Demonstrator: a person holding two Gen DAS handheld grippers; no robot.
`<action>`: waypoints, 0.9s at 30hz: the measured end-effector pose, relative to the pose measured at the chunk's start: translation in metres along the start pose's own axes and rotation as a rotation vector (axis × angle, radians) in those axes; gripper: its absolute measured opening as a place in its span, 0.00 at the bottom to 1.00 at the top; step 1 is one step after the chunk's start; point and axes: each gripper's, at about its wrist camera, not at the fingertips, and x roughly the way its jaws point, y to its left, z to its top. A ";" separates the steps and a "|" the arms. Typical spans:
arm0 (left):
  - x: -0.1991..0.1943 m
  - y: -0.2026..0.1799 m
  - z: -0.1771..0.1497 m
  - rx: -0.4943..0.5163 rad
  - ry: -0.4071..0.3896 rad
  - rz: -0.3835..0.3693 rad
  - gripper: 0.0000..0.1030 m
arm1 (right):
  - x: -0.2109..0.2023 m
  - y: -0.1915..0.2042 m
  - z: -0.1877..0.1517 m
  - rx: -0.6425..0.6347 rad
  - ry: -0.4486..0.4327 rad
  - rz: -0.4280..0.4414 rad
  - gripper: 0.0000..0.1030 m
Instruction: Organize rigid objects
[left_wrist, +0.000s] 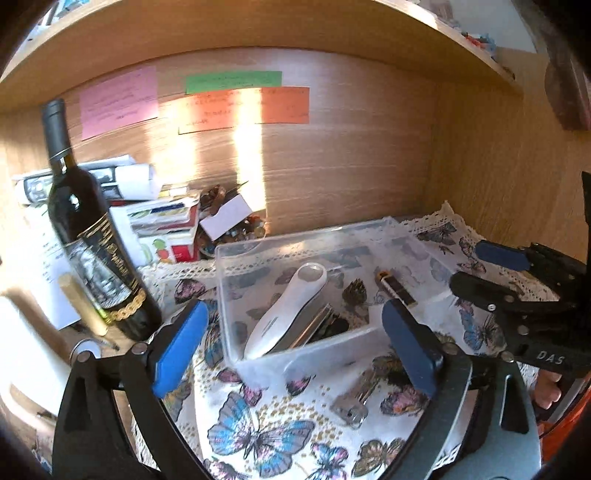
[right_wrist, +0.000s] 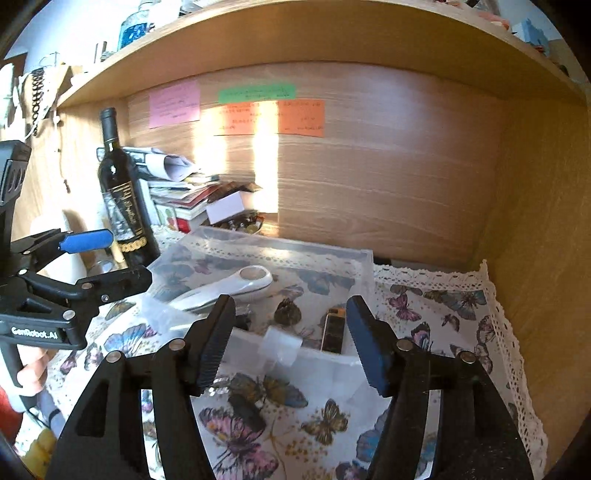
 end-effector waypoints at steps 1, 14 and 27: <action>-0.001 0.000 -0.003 0.001 0.004 0.002 0.95 | -0.001 0.001 -0.004 0.001 0.007 0.004 0.58; 0.022 0.001 -0.058 0.008 0.185 -0.024 0.95 | 0.034 0.012 -0.054 -0.021 0.203 0.063 0.57; 0.050 -0.029 -0.075 0.067 0.320 -0.122 0.72 | 0.067 0.026 -0.074 -0.102 0.352 0.131 0.17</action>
